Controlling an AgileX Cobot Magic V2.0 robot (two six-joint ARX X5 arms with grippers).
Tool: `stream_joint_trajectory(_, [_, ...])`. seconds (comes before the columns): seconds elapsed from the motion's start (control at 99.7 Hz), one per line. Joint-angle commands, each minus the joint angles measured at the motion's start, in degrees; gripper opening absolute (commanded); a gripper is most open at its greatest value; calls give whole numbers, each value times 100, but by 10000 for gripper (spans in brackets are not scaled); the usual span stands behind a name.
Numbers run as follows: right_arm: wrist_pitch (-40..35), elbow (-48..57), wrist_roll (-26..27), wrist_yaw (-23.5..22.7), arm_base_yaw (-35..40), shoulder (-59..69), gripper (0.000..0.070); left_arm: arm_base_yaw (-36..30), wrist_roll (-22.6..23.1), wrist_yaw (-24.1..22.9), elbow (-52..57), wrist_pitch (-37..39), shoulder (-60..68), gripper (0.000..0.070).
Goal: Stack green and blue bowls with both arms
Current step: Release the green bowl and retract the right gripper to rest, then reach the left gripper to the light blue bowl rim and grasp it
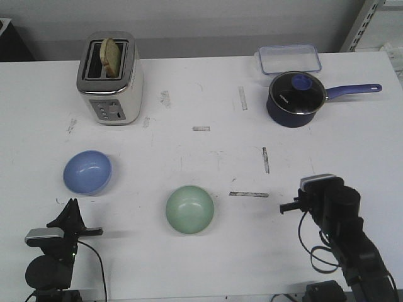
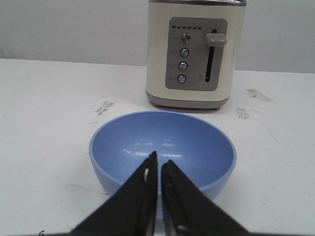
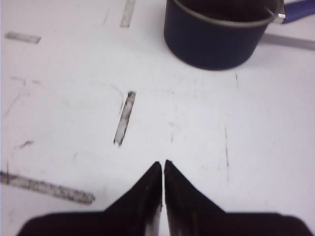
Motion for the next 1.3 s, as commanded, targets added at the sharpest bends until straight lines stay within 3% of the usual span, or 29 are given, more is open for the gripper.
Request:
stream_joint_trajectory(0.0, [109,-186,-24,-74,4,-428,0,9,-13,-2,-120,55,-7,1])
stream_joint_trajectory(0.11, [98,-494,52,-164,4,-1158,0,9,-33,-4,-120,52,-7,1])
stream_joint_trajectory(0.261, [98,-671,52,-111,2,-1797,0,9,-461,-4,-120,57,-7,1])
stream_joint_trajectory(0.512, [101,-671,52,-118,4,-1923,0,9,-400,-4,337,240,2,1])
stream_joint_trajectory(0.732, [105,-671,52,-116,4,-1923,0,9,-70,-2,1810,114,501,1])
stream_joint_trajectory(0.923, [107,-671,52,-116,4,-1923,0,9,348,-4,3539,-750,1794,1])
stream_joint_trajectory(1.154, [107,-671,52,-118,4,-1923,0,22,361,-4,5007,-1563,3403,5])
stream_joint_trajectory(1.214, [107,-671,52,-118,4,-1923,0,48,354,0,5233,-1711,3773,35])
stream_joint_trajectory(1.294, [107,-671,52,-118,4,-1923,0,103,356,0,5421,-1915,4234,150])
